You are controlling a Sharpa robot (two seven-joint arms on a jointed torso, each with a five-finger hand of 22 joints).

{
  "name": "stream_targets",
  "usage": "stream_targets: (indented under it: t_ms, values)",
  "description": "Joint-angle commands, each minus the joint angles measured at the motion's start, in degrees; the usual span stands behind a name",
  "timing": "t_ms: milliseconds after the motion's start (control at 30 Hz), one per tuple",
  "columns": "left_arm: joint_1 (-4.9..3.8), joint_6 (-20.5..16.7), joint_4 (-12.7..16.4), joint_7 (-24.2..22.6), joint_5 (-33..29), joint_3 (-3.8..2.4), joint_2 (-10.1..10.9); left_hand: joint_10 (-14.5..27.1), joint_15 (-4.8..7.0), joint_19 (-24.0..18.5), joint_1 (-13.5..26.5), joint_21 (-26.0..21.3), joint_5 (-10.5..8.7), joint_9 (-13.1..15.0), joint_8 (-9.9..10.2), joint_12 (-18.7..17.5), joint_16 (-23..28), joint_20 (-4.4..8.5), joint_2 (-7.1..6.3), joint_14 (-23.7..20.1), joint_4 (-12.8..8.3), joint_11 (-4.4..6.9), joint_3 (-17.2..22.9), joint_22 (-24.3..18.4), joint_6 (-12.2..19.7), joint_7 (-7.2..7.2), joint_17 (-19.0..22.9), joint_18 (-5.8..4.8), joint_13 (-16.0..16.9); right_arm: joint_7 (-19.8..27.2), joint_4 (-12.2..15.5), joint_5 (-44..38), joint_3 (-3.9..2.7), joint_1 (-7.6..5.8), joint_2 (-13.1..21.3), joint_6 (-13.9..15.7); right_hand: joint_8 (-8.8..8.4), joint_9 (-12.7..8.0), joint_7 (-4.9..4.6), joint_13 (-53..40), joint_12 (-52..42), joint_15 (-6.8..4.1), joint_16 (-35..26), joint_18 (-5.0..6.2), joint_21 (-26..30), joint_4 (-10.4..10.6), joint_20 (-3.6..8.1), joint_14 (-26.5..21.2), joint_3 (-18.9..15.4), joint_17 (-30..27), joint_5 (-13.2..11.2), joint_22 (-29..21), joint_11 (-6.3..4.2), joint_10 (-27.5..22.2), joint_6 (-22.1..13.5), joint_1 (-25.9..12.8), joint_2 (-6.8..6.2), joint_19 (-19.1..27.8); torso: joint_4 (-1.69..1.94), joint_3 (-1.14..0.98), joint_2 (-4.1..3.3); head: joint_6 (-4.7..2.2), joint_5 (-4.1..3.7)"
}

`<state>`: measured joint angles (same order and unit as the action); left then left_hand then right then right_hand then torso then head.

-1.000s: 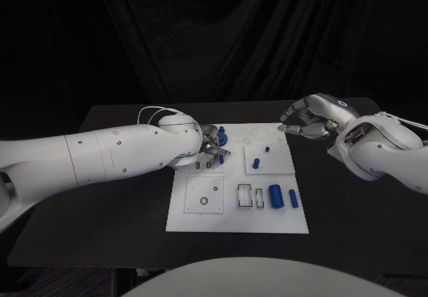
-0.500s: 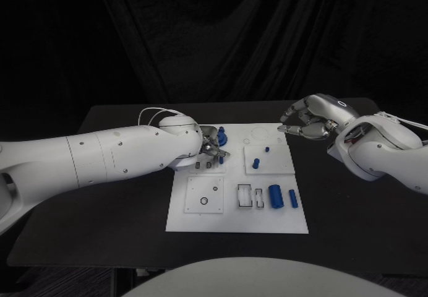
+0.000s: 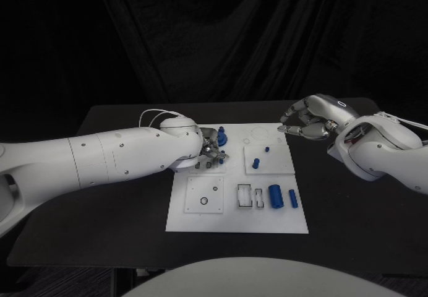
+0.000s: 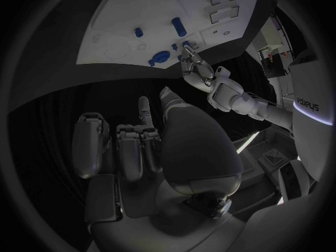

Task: Assemble the parts on the task board

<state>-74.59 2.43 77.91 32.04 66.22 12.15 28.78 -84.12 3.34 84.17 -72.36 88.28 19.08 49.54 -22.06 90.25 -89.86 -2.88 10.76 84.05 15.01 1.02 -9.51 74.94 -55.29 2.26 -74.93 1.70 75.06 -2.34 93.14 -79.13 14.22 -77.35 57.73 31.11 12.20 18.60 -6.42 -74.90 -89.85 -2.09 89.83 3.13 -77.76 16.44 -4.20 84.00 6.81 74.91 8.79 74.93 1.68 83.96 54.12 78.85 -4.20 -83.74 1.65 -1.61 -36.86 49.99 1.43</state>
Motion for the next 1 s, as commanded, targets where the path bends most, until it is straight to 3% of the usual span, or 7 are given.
stream_targets:
  t_ms: [33, 167, 233, 367, 467, 767, 1000]
  values:
    - [0.15, 0.7, 0.0, -0.5, 0.0, -0.05, -0.2, -5.9, 0.50, 2.3, -0.8, -0.3, 0.74, 0.2, 0.7, -0.3, -0.1, 0.18, -0.07, 6.0, -0.1, 0.39, 0.8, 11.2, -0.6, -0.06, -15.1, -0.52, 14.9, -0.1, 0.0, -0.1, -0.04, 0.13, 0.0, -0.3, -0.40, -0.1, 0.03, -15.1, -0.2, 0.49, 0.2, -0.17, 0.3, 0.1, -0.45, 6.0, 0.1, 15.1, 0.4, 11.1, 0.37, 6.0, 0.4, 0.0, 0.36, 0.1, 0.01, 0.02, 0.04, 0.01, 0.04]
    - [0.22, 0.7, -0.1, -0.7, 0.0, -0.05, -0.4, -5.9, 0.55, 2.3, -1.4, -0.3, 2.64, 0.5, 1.4, -0.3, -0.1, 0.24, -0.64, 6.0, -0.3, 0.43, 1.9, 11.2, -0.7, -0.09, -15.1, -0.53, 14.9, -0.2, -0.1, -0.1, -0.04, 0.15, 0.0, -0.3, -0.40, -0.1, 0.04, -15.1, -0.2, 0.49, 0.2, -0.15, 0.4, 0.1, -0.46, 6.0, 0.1, 15.1, 0.5, 11.1, 0.38, 6.0, 0.5, 0.0, 0.41, 0.1, 0.03, 0.01, 0.03, 0.01, 0.05]
    - [0.24, 0.7, -0.1, -0.8, 0.0, -0.05, -0.4, -5.9, 0.60, 2.3, -1.8, -0.4, 4.61, 0.9, 2.1, -0.3, -0.1, 0.29, -1.29, 6.0, -0.5, 0.48, 3.2, 11.1, -0.9, -0.14, -15.1, -0.51, 14.9, -0.1, -0.1, -0.1, -0.04, 0.15, 0.0, -0.4, -0.40, -0.1, 0.04, -15.1, -0.2, 0.49, 0.2, -0.15, 0.4, 0.1, -0.46, 6.0, 0.1, 15.1, 0.5, 11.1, 0.38, 6.0, 0.5, 0.0, 0.41, 0.1, 0.04, 0.01, 0.04, 0.01, 0.05]
    - [0.26, 0.7, -0.2, -0.9, 0.0, -0.05, -0.5, -5.9, 0.62, 2.2, -2.1, -0.5, 5.21, 1.1, 2.5, -0.3, -0.1, 0.31, -1.62, 6.0, -0.5, 0.50, 4.3, 11.1, -0.9, -0.15, -15.1, -0.48, 14.9, 0.1, -0.3, -0.1, -0.04, 0.16, -0.1, -0.5, -0.44, -0.3, 0.03, -15.1, -0.2, 0.50, 0.2, -0.12, 0.5, 0.2, -0.48, 6.0, -0.1, 15.1, 1.0, 11.1, 0.37, 6.0, 0.6, -0.3, 0.33, 0.2, -0.02, -0.02, 0.07, 0.01, 0.17]
    - [0.28, 0.7, -0.2, -1.1, 0.0, -0.05, -0.6, -5.9, 0.63, 2.2, -2.4, -0.5, 6.68, 1.4, 3.2, -0.3, -0.1, 0.34, -2.50, 6.0, -0.5, 0.50, 6.0, 11.1, -1.0, -0.12, -15.1, -0.49, 14.9, 0.2, -0.4, -0.1, -0.04, 0.17, -0.1, -0.5, -0.46, -0.3, 0.03, -15.1, -0.2, 0.50, 0.2, -0.11, 0.6, 0.2, -0.48, 6.0, -0.1, 15.1, 1.1, 11.1, 0.38, 6.0, 0.6, -0.4, 0.30, 0.2, -0.02, 0.01, 0.03, 0.01, 0.30]
    - [0.30, 0.3, -0.1, -1.0, 0.0, -0.05, -0.2, -5.9, 0.67, 2.2, -2.4, -0.6, 9.17, 2.4, 4.3, -0.3, -0.1, 0.38, -4.50, 6.0, -0.4, 0.54, 10.4, 11.2, -1.6, -0.15, -15.1, -0.48, 14.9, 0.1, -0.6, -0.1, -0.04, 0.23, -0.1, -0.8, -0.46, -0.3, 0.04, -15.1, -0.2, 0.50, 0.2, -0.10, 0.6, 0.2, -0.48, 6.0, -0.1, 15.1, 1.1, 11.1, 0.38, 6.0, 0.6, -0.4, 0.30, 0.2, 0.00, 0.02, 0.04, 0.01, 0.65]
    - [0.31, -0.2, 0.3, -1.0, 0.0, -0.05, 0.3, -5.9, 0.69, 2.3, -1.8, -0.6, 9.12, 3.0, 4.8, -0.3, -0.1, 0.39, -5.56, 6.0, -0.1, 0.57, 12.8, 11.2, -2.0, -0.19, -15.1, -0.49, 14.9, 0.1, -0.9, -0.1, -0.04, 0.32, -0.2, -1.0, -0.49, -0.4, 0.03, -15.1, -0.2, 0.51, 0.2, -0.09, 0.7, 0.2, -0.49, 6.0, -0.2, 15.1, 1.3, 11.0, 0.37, 6.0, 0.7, -0.7, 0.36, 0.2, 0.06, 0.05, 0.07, 0.01, 1.26]
